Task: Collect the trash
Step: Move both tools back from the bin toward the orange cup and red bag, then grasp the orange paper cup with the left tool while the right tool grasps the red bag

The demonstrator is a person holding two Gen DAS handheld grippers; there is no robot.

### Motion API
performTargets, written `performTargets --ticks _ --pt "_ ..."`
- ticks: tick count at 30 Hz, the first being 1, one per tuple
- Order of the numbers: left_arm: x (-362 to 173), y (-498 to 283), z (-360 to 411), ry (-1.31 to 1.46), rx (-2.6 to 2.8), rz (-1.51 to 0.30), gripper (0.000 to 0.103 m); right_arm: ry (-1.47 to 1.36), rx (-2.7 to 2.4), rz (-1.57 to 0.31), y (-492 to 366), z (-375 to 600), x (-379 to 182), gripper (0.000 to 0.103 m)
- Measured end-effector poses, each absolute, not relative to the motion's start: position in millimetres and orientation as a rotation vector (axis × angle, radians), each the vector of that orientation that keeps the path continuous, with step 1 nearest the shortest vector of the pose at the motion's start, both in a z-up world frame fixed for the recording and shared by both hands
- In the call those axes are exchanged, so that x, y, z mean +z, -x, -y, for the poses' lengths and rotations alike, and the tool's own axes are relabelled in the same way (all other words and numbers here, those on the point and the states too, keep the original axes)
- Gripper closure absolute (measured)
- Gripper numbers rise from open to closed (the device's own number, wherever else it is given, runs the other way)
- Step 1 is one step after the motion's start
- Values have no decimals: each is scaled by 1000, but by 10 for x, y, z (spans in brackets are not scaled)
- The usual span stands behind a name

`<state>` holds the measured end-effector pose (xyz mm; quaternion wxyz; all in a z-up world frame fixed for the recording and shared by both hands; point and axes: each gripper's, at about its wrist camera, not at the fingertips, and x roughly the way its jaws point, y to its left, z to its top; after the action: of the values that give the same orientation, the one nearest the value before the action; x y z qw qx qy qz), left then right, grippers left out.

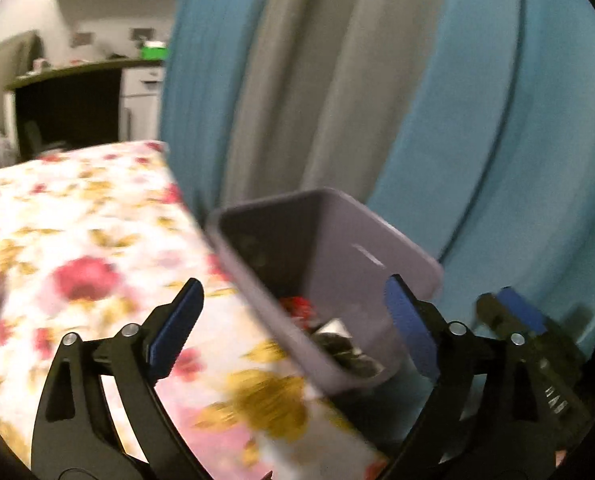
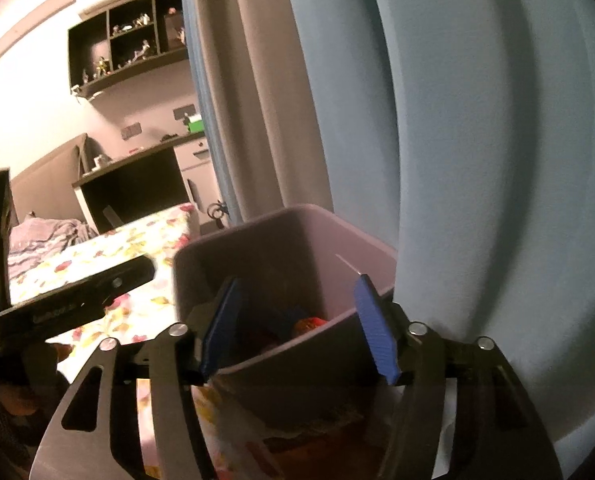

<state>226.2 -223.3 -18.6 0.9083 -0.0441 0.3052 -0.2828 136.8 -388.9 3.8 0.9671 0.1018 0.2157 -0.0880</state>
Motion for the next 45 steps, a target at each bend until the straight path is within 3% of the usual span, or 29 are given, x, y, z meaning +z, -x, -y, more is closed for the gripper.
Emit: performTargets --ticks 8,25,45 --pt "-150 -1933 1297 103 -371 -608 6 -188 -108 -392 -1247 3561 192 18" --pt "-282 -1368 -684 87 81 -595 6 -100 151 -430 -1235 2185 188 17" --pt "-641 -1864 -1370 181 138 -709 6 -32 245 -504 -1766 1105 90 17"
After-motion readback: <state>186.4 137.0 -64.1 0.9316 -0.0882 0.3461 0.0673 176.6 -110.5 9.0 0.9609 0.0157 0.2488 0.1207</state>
